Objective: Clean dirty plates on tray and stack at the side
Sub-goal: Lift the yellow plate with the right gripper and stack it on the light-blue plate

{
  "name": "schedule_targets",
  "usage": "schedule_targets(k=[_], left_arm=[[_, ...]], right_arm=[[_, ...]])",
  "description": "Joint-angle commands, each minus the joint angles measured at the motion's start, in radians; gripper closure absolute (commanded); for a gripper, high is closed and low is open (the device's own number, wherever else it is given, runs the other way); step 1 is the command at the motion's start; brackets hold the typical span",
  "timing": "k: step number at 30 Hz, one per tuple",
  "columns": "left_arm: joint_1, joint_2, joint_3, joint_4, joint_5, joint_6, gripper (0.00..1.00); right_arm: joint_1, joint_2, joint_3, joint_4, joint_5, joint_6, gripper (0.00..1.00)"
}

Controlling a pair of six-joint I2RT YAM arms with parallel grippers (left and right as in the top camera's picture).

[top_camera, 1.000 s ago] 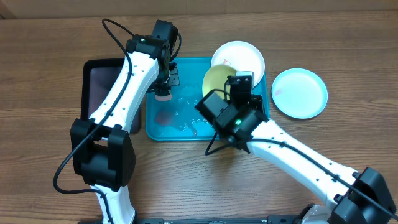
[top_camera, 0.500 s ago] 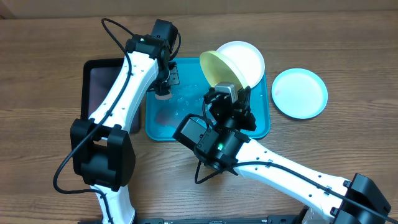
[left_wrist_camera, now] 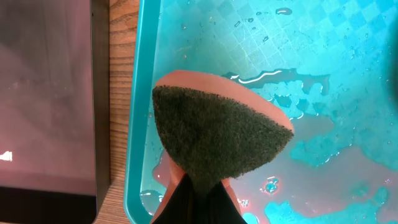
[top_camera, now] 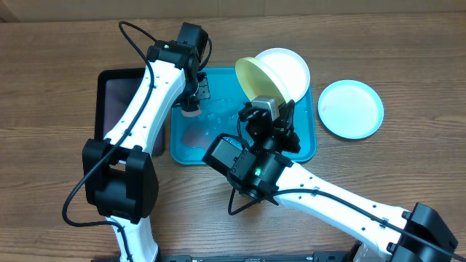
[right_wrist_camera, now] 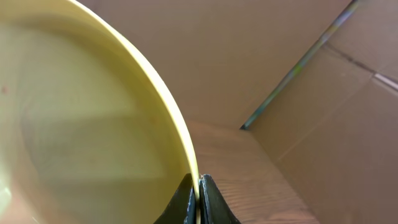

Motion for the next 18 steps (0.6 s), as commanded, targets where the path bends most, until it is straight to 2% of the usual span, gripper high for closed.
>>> schedule_targets(k=[1,5,11,18], left_arm=[[0.007,0.007,0.005,0.001,0.005,-0.003,0.96],[0.007,0.007,0.005,0.001,0.001,-0.003,0.96],[0.005,0.007,0.005,0.001,-0.006,-0.003,0.96],[0.005,0.007,0.005,0.004,-0.005,-0.003,0.96]], right_arm=[[-0.016,-0.016,0.01,0.006,-0.118,0.026,0.96],[-0.074,-0.016,0.008,-0.009,-0.391,0.061,0.96],[-0.272,-0.015,0.008,-0.017,-0.904,0.052,0.96],[-0.615,-0.015,0.009,0.045,-1.498,-0.169,0.96]])
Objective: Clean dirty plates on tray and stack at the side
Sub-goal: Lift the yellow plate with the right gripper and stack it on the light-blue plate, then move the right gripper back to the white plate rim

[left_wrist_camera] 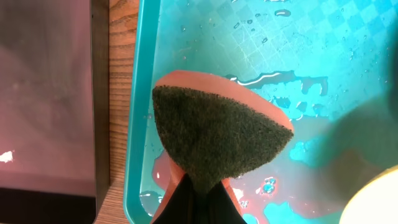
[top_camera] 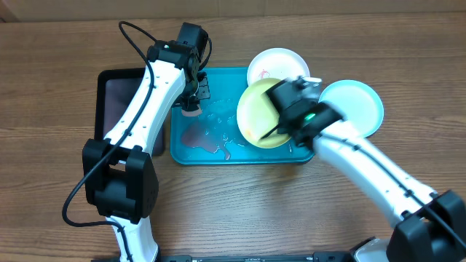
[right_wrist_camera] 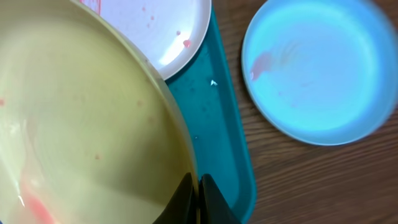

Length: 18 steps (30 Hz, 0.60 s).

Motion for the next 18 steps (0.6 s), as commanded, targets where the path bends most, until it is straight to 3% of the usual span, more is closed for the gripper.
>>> schedule_targets(k=[1,5,11,18], left_arm=[[0.005,0.007,0.005,-0.002,-0.005,-0.003,0.96],[0.005,0.007,0.005,-0.003,-0.005,-0.003,0.95],[0.003,0.007,0.005,-0.003,-0.005,-0.003,0.96],[0.003,0.007,0.005,-0.003,-0.005,-0.003,0.96]], right_arm=[[-0.175,-0.015,0.009,0.022,-0.454,-0.127,0.96],[-0.406,-0.015,0.009,0.023,-0.61,-0.147,0.96],[-0.686,0.005,0.008,0.038,-0.53,-0.147,0.96],[-0.82,0.145,0.008,0.092,-0.499,-0.139,0.96]])
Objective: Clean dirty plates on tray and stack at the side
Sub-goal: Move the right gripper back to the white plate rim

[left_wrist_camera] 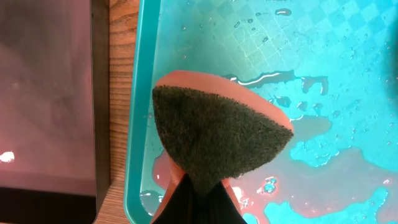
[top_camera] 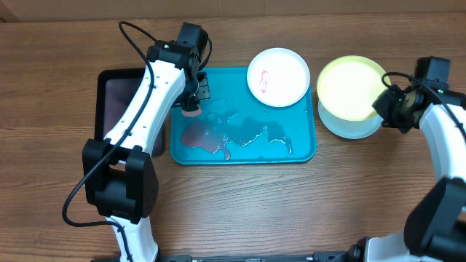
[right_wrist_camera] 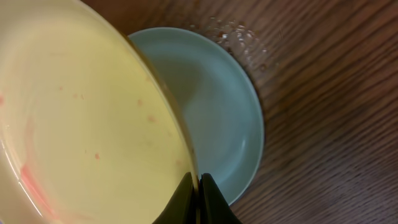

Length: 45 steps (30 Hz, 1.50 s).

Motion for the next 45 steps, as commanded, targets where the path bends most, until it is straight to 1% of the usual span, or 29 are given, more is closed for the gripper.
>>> schedule_targets(k=[1,7,9,10,11,13,18,21,23,26,28,31,34,36,45], left_arm=[[0.003,0.007,0.005,0.0,-0.005,-0.003,0.96],[0.003,0.007,0.005,0.0,-0.006,-0.003,0.96],[0.003,0.007,0.005,0.0,-0.005,-0.003,0.96],[0.003,0.007,0.005,0.0,-0.005,-0.003,0.96],[0.003,0.007,0.005,0.0,-0.005,-0.003,0.96],[0.003,0.007,0.005,-0.001,-0.005,-0.003,0.96],[0.003,0.007,0.005,0.003,-0.005,-0.003,0.96],[0.002,0.007,0.005,0.003,-0.005,-0.003,0.96],[0.002,0.007,0.005,0.003,-0.005,-0.003,0.96],[0.003,0.007,0.005,0.003,-0.006,-0.002,0.96],[0.002,0.007,0.005,0.003,-0.006,-0.002,0.96],[0.0,0.007,0.005,0.004,-0.006,-0.002,0.96],[0.0,0.007,0.005,0.004,-0.006,-0.002,0.96],[0.0,0.007,0.006,0.004,-0.006,-0.002,0.96],[-0.002,0.007,0.005,0.004,-0.005,-0.002,0.96]], right_arm=[[-0.027,0.092,0.008,0.011,0.005,-0.014,0.96],[-0.035,0.206,0.008,0.051,0.005,-0.014,0.96],[-0.035,0.209,0.009,0.063,0.005,-0.014,0.79],[-0.035,0.208,0.013,0.063,0.004,-0.014,0.69],[-0.035,0.206,0.023,0.058,-0.004,-0.014,0.64],[-0.035,0.203,0.064,0.026,-0.024,-0.014,0.62],[-0.009,0.203,0.268,-0.124,-0.074,-0.02,0.61],[0.05,0.203,0.402,-0.198,-0.086,-0.025,0.6],[0.089,0.203,0.436,-0.207,-0.095,-0.024,0.6],[0.173,0.206,0.439,-0.189,-0.108,-0.006,0.59],[0.237,0.222,0.419,-0.161,-0.086,0.04,0.6],[0.319,0.259,0.386,-0.121,-0.019,0.127,0.66],[0.381,0.295,0.372,-0.11,0.036,0.174,0.7],[0.416,0.324,0.367,-0.104,0.04,0.195,0.73],[0.461,0.42,0.367,-0.095,0.05,0.196,0.75]])
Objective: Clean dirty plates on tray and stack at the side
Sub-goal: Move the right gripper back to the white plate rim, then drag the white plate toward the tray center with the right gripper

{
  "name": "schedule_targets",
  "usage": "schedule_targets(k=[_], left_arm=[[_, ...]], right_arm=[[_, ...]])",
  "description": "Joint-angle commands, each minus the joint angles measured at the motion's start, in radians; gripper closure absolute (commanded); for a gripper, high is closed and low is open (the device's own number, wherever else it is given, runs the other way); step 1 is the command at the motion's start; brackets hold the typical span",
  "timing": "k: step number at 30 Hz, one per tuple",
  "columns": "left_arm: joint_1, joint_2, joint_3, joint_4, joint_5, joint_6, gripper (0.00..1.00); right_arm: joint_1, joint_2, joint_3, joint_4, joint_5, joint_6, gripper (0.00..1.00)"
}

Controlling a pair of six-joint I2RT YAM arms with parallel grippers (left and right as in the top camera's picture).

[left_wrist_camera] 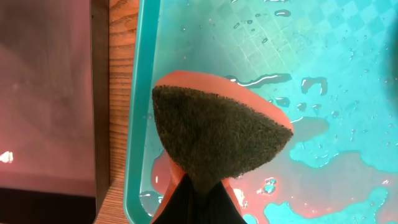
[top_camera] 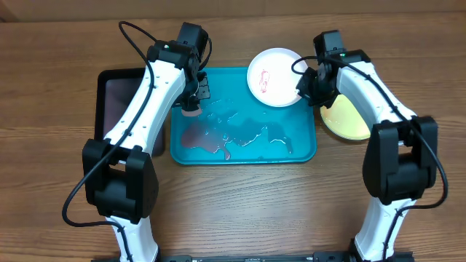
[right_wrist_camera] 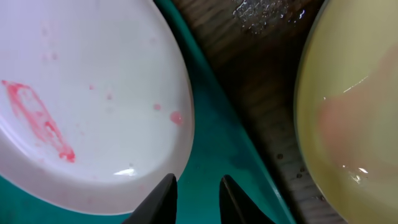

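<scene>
A white plate [top_camera: 275, 76] with a red smear lies in the far right corner of the teal tray [top_camera: 302, 153]. My right gripper [right_wrist_camera: 198, 185] is open just off the white plate's [right_wrist_camera: 81, 93] right rim, over the tray's edge. A yellow plate [top_camera: 348, 120] rests on the table right of the tray; it shows as a yellow plate [right_wrist_camera: 354, 118] in the right wrist view. Over the tray's wet left side, my left gripper [left_wrist_camera: 198, 199] is shut on an orange sponge [left_wrist_camera: 217, 134] with a dark scrub face.
Pink water pools [top_camera: 218, 137] on the tray floor. A dark tablet-like slab [top_camera: 116, 98] lies left of the tray. Brown cardboard runs along the table's far edge.
My right gripper let go of the yellow plate, which now lies right of the tray. The gripper has moved left to the white plate's rim and is open. The left arm has not moved.
My right gripper held the yellow plate tilted over the tray, then flat above the tray's right half, then over a blue plate on the table at the right. Now the yellow plate lies there and the gripper is at the white plate. The left gripper held the sponge still throughout.
</scene>
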Motion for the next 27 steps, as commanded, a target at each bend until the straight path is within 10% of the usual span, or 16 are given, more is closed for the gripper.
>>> schedule_targets(k=[1,27], left_arm=[[-0.002,0.007,0.005,0.001,-0.005,-0.002,0.96],[-0.003,0.007,0.005,0.005,-0.005,-0.002,0.96]], right_arm=[[0.012,0.027,-0.005,0.016,0.025,0.005,0.76],[0.082,0.095,-0.005,0.035,0.057,-0.072,0.8]])
